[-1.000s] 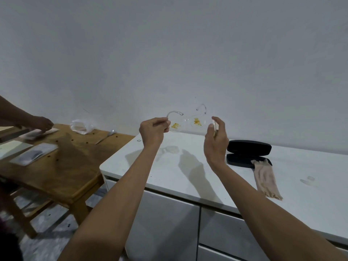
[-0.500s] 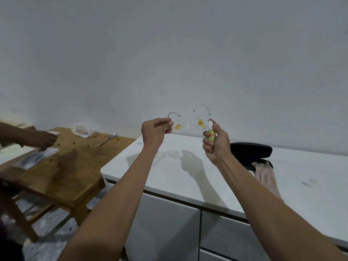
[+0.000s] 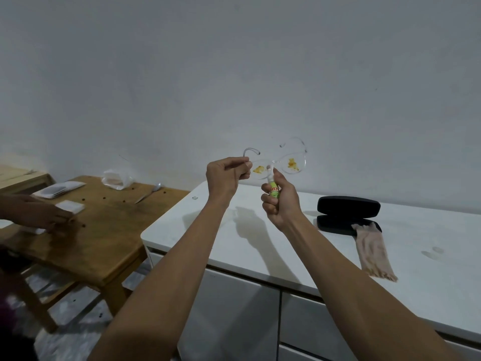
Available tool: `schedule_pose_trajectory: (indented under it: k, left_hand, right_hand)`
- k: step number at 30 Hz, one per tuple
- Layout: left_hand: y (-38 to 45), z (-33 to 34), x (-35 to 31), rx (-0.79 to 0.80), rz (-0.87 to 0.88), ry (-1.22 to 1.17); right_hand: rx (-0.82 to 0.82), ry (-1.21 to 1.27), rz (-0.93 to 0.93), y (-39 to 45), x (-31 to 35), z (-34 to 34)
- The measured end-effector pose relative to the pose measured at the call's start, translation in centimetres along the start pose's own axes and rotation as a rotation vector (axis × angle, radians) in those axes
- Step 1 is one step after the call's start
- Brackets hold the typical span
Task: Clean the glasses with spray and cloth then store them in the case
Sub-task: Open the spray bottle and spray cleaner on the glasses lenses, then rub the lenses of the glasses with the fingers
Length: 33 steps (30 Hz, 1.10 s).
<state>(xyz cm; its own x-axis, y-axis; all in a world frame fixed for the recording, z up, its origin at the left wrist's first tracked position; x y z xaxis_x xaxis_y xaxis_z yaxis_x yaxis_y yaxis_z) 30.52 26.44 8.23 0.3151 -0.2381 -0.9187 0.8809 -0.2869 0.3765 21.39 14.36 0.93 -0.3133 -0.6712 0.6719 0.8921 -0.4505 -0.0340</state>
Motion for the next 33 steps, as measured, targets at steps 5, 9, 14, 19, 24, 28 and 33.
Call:
schedule_pose_trajectory:
  k: [5, 9, 14, 19, 24, 28, 33]
  left_hand:
    - [0.1, -0.1, 0.3, -0.01, -0.007, 0.02]
    - [0.2, -0.5, 0.8, -0.019, -0.021, 0.014]
    - [0.1, -0.9, 1.3, -0.044, -0.038, -0.01]
    - [-0.1, 0.1, 2.4, -0.053, -0.053, -0.003]
    - [-1.3, 3.8, 3.5, -0.013, -0.059, -0.014]
    - [-2.9, 8.3, 4.3, 0.06, -0.06, -0.029]
    - [-4.4, 11.3, 4.9, 0.088, -0.074, -0.016]
  right_hand:
    - [0.019, 0.013, 0.017, 0.1, -0.6, 0.7]
    - [-0.014, 0.028, -0.029, 0.4, -0.5, -0.3]
    - [-0.215, -0.125, -0.196, 0.0, 2.1, -3.8]
    - [-0.435, -0.335, -0.402, -2.4, 8.7, -8.2]
    - [-0.603, -0.575, -0.643, -7.0, 16.4, -13.4]
    - [-0.778, -0.702, -0.77, -12.5, 21.5, -18.3]
    - [-0.923, -0.841, -0.783, -16.7, 24.0, -22.7]
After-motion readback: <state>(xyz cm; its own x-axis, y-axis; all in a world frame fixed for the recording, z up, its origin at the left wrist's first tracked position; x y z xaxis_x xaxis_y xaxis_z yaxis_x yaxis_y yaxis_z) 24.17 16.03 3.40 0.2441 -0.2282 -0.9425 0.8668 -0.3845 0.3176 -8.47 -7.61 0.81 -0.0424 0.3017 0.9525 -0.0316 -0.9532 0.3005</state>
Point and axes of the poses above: each hand's wrist, its own y-axis towards the middle knuckle, its own z-axis out of the palm, x = y × z, the point moved 9 cm from there along y, towards the middle knuckle, and after that the axes turned 2 degrees about y, right-handed, at the moved point
